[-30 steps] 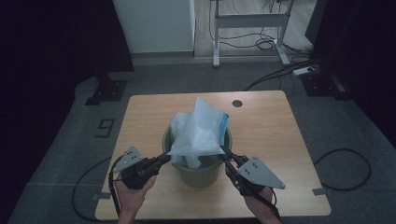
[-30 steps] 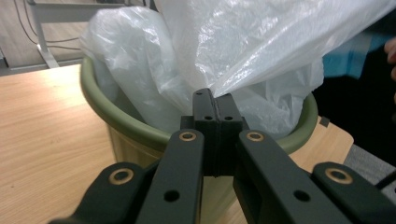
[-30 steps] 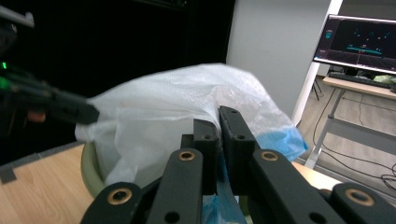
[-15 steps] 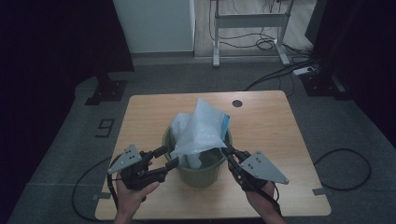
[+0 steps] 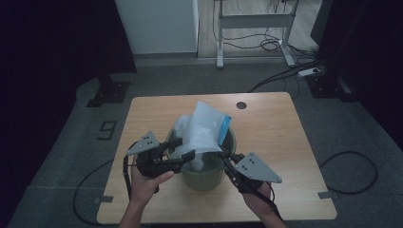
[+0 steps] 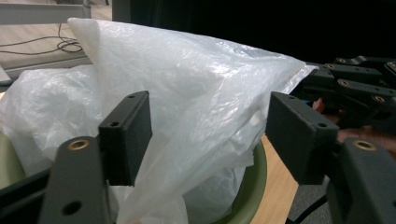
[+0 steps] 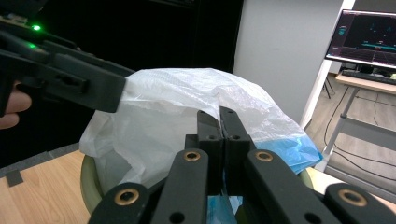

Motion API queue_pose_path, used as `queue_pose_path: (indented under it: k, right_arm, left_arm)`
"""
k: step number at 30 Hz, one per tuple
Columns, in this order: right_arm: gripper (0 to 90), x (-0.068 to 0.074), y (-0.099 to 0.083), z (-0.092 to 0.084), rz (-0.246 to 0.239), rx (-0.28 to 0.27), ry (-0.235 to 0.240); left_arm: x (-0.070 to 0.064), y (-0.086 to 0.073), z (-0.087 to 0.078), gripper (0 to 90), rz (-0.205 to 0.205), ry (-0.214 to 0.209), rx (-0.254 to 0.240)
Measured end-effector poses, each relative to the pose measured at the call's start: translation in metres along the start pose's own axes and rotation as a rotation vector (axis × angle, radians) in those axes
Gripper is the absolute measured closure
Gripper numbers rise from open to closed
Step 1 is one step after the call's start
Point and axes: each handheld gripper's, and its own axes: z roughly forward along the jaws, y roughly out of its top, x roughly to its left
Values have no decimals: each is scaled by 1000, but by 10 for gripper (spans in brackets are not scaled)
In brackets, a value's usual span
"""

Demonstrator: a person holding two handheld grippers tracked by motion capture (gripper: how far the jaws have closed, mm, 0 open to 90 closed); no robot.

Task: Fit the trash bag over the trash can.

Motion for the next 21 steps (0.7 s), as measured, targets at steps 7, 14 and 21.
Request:
queue_pose_path:
  k: [7,14,21]
  right_arm:
    - [878,4,0,3,-21,6,4]
    - [869,5,-3,7,-38,28,4]
    - [547,4,-6,0,-4,2,35]
  left_arm:
    - [1,-1,4,583,34,-3,2]
    - [-1,2,1,792,50,0,-38]
    - [5,-5,-7,896,16,41,-106]
